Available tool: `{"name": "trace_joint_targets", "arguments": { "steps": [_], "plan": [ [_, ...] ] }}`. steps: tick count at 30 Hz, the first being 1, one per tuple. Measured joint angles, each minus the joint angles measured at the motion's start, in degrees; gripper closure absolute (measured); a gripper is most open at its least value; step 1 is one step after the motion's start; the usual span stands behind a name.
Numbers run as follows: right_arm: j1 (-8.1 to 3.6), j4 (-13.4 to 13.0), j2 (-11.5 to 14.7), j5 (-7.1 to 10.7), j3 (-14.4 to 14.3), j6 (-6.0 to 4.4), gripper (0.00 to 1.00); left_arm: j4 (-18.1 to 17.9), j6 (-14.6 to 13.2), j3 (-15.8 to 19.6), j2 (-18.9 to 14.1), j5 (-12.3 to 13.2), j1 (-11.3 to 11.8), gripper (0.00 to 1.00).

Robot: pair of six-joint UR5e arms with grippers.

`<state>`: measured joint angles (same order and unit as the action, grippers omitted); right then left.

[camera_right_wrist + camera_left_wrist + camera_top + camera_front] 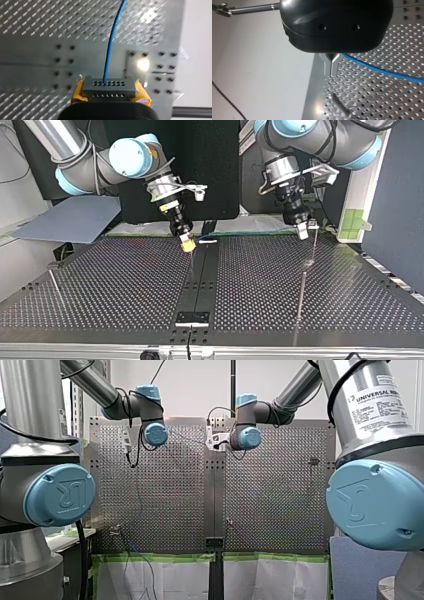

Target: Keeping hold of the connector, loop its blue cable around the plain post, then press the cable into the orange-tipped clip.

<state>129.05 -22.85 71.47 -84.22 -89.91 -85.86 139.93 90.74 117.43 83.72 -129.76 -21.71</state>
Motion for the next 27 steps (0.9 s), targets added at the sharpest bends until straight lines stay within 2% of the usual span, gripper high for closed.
{"name": "trace_joint_targets", "arguments": {
  "steps": [8,12,20,27],
  "plan": [
    [0.86,0.1,-0.07,0.88,2.37,-0.86,1.0,3.95,0.48,-2.85,0.22,1.75,1.26,1.0],
    [1.4,0.07,-0.18,1.14,4.03,-1.87,1.0,5.16,0.88,-4.72,0.24,2.29,2.01,1.0],
    [1.66,-0.3,-0.79,1.24,6.95,-3.48,1.0,6.75,1.45,-8.04,0.32,3.1,4.01,1.0],
    [2.02,0.49,-2.82,1.38,10.15,-3.75,1.0,8.06,2.1,-11.4,0.66,5.3,6.19,1.0]
  ]
}}
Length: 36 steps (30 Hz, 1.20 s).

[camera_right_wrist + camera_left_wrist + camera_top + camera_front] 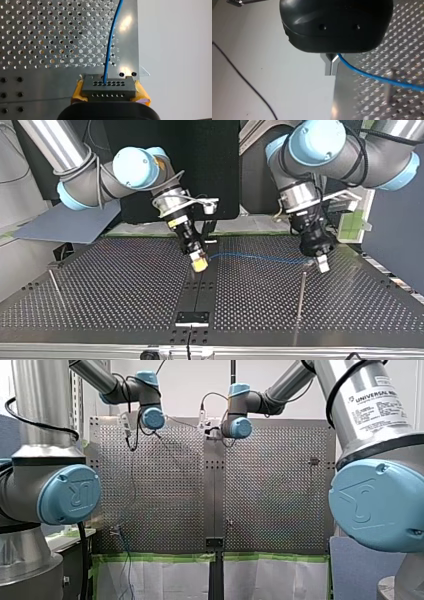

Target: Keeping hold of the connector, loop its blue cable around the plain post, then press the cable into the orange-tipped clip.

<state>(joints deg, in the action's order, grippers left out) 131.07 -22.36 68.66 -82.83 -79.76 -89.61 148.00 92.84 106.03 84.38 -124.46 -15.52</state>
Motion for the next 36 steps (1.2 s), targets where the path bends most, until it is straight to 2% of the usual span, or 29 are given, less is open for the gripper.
{"name": "trace_joint_targets", "arguments": {
  "steps": [8,14,26,32,36],
  "plan": [
    [0.28,0.62,-1.85,0.03,3.93,-0.04,1.0,0.63,3.41,-2.26,0.4,4.21,4.46,1.0],
    [0.35,1.21,-3.58,0.03,6.67,-0.06,1.0,1.26,5.46,-4.06,2.02,7.36,7.61,1.0],
    [0.83,3.74,-8.22,0.02,13.48,0.08,1.0,1.61,7.41,-8.81,7.55,13.87,14.12,1.0],
    [1.23,4.67,-10.39,-0.1,16.49,0.22,1.0,1.35,8.24,-9.17,8.28,17.08,17.34,1.0],
    [1.36,4.68,-11.15,-0.31,17.41,0.25,1.0,1.08,8.49,-9.33,9.56,19.05,19.11,1.0]
  ]
}}
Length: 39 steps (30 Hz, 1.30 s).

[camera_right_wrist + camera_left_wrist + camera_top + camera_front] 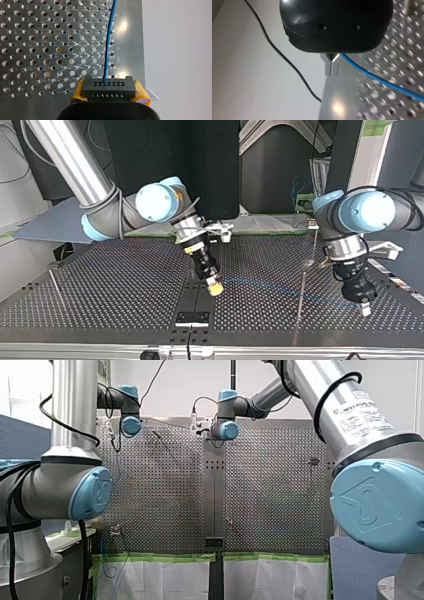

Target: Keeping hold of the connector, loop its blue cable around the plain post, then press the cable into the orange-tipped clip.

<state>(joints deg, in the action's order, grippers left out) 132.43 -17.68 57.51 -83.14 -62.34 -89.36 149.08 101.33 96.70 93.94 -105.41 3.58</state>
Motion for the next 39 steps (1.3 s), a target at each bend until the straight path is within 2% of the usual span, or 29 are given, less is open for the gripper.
{"name": "trace_joint_targets", "arguments": {
  "steps": [4,8,14,24,25,26,27,29,30,32,33,35,36,37,38,39],
  "plan": [
    [-0.03,-0.51,-0.36,-0.9,0.22,0.03,1.0,0.01,-0.06,-0.43,1.94,2.11,0.33,1.0],
    [-0.21,-1.56,-0.51,-2.57,0.26,0.05,1.0,-0.06,-0.04,-0.87,4.06,4.26,0.16,1.0],
    [-0.41,-2.31,-1.33,-3.67,0.28,0.13,1.0,-0.07,0.45,-1.07,6.43,7.28,0.23,1.0],
    [-0.07,-1.15,-3.35,-5.35,0.32,1.31,1.0,1.0,1.05,-0.94,8.65,8.37,-0.1,1.0],
    [-0.05,-0.89,-3.56,-5.54,0.32,1.5,1.0,1.09,1.06,-0.89,8.75,8.34,-0.16,0.97],
    [-0.02,-0.53,-3.88,-5.79,0.3,1.79,1.0,1.17,1.13,-0.84,8.85,8.23,-0.22,0.88],
    [0.0,-0.24,-4.13,-5.93,0.3,1.99,1.0,1.22,1.24,-0.81,8.9,8.11,-0.25,0.88],
    [0.08,0.6,-4.84,-6.17,0.29,2.3,1.0,1.26,1.71,-0.68,8.97,7.99,-0.3,0.71],
    [0.13,1.03,-5.16,-6.3,0.24,2.38,1.0,1.26,2.0,-0.57,8.98,8.05,-0.32,0.71],
    [0.33,1.81,-6.0,-6.74,0.15,2.55,1.0,1.2,2.82,-0.12,8.99,8.29,-0.33,0.55],
    [0.43,2.06,-6.4,-6.99,0.12,2.65,1.0,1.13,3.18,0.17,8.99,8.34,-0.33,0.55],
    [0.69,2.55,-7.41,-7.67,0.1,2.93,1.0,0.86,4.12,0.88,9.0,8.39,-0.33,0.39],
    [0.81,2.77,-7.85,-7.99,0.09,3.07,1.0,0.7,4.54,1.17,9.0,8.41,-0.34,0.39],
    [0.92,3.02,-8.28,-8.3,0.08,3.25,1.0,0.52,4.93,1.42,9.0,8.45,-0.34,0.29],
    [1.1,3.41,-8.87,-8.79,0.08,3.59,1.0,0.36,5.42,1.68,9.04,8.55,-0.35,0.05],
    [1.25,3.69,-9.3,-9.18,0.08,3.85,1.0,0.3,5.75,1.83,9.11,8.66,-0.35,0.05]
  ]
}}
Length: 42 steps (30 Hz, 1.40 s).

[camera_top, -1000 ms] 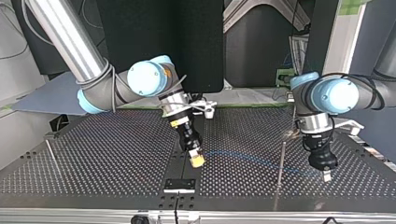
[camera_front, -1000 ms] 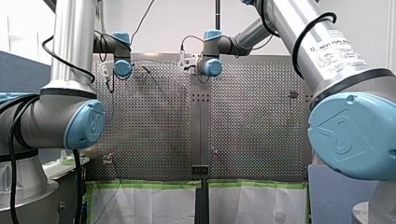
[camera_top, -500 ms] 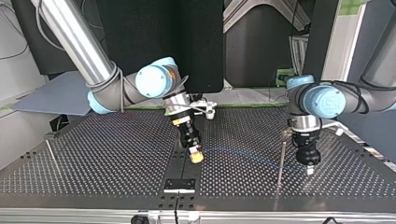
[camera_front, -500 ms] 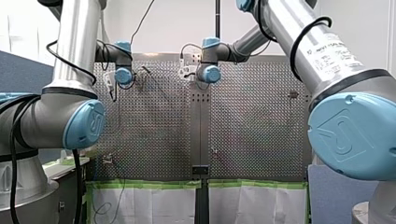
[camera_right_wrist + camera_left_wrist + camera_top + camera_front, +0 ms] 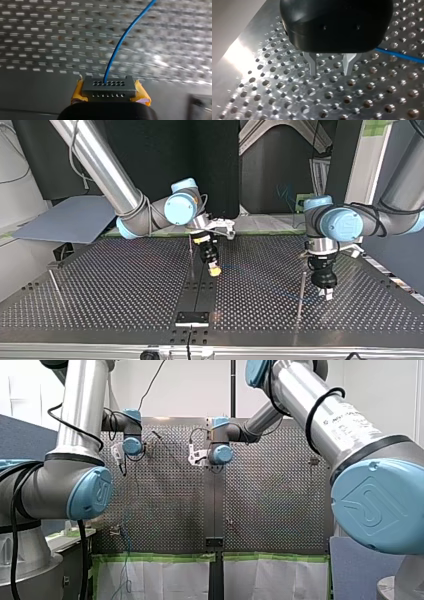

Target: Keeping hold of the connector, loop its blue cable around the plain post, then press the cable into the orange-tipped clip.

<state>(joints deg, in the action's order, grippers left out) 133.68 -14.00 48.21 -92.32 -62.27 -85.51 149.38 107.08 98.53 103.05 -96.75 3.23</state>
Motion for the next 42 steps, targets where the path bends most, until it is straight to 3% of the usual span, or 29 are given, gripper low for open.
{"name": "trace_joint_targets", "arguments": {
  "steps": [1,7,14,25,31,42],
  "plan": [
    [0.16,0.23,-0.44,-0.41,0.0,0.25,1.0,0.04,0.33,0.11,0.11,0.15,0.0,0.0],
    [1.13,0.36,-3.24,-2.55,-0.79,1.3,1.0,1.82,1.56,0.26,0.92,0.6,-0.13,0.0],
    [1.43,-2.62,-4.1,-2.8,-4.09,1.18,1.0,3.0,2.9,-0.62,2.67,2.33,-0.18,0.0],
    [1.45,-7.76,-4.89,-2.79,-9.46,0.47,1.0,5.41,3.13,-1.73,3.93,1.79,-0.1,0.0],
    [1.58,-10.67,-7.34,-2.83,-11.46,0.47,1.0,5.74,3.16,-1.76,3.94,1.15,-0.15,0.0],
    [2.26,-12.06,-13.22,-5.31,-11.69,0.52,1.0,5.84,3.31,-1.78,3.96,0.99,-0.14,0.0]
  ]
}}
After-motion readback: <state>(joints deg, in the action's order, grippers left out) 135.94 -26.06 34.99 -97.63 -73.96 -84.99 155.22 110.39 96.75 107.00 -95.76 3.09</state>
